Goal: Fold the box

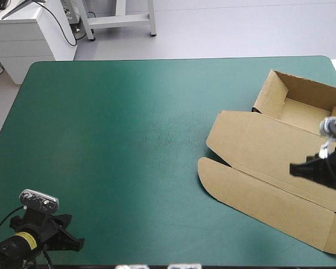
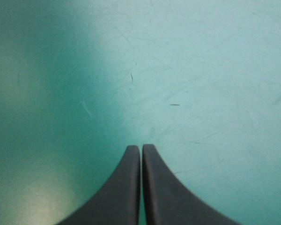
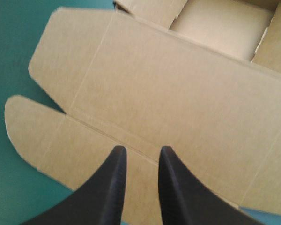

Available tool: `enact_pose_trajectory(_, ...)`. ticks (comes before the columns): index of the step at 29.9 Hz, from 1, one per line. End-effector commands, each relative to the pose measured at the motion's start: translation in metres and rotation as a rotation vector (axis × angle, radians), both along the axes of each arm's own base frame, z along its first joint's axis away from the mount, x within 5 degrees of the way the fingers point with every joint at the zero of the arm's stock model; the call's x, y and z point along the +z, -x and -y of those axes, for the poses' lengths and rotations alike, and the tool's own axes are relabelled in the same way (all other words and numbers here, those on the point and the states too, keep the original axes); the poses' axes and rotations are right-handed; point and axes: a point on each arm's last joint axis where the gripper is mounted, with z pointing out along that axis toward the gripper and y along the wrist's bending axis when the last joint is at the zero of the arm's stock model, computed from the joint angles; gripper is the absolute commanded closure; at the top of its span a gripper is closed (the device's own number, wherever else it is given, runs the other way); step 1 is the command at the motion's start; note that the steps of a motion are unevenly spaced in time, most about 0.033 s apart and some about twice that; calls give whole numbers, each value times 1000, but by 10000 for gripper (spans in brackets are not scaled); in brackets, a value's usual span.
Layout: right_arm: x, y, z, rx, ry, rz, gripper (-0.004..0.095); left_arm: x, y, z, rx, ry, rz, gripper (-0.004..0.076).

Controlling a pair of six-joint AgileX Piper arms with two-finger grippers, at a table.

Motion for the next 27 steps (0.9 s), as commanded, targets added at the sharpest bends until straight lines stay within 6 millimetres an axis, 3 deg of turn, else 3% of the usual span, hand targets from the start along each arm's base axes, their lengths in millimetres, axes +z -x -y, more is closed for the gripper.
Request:
enact_pose_trajectory(1, -27, 20, -7, 52, -3, 29, 760, 10, -4, 2, 2, 31, 58, 731)
enact_pose_trajectory(6, -75, 44, -13, 96, 0, 34, 810, 10, -4, 2, 2, 31, 58, 731)
enact_pose_trajectory(12, -115, 64, -17, 128, 17, 37, 817, 10, -4, 2, 2, 29, 59, 731)
enact_pose_trajectory(17, -133, 71, -18, 130, 29, 50, 817, 10, -4, 2, 2, 24, 61, 731)
enact_pose_trajectory(27, -132, 70, -17, 117, 32, 93, 819, 11, -5, 2, 0, 33, 63, 731)
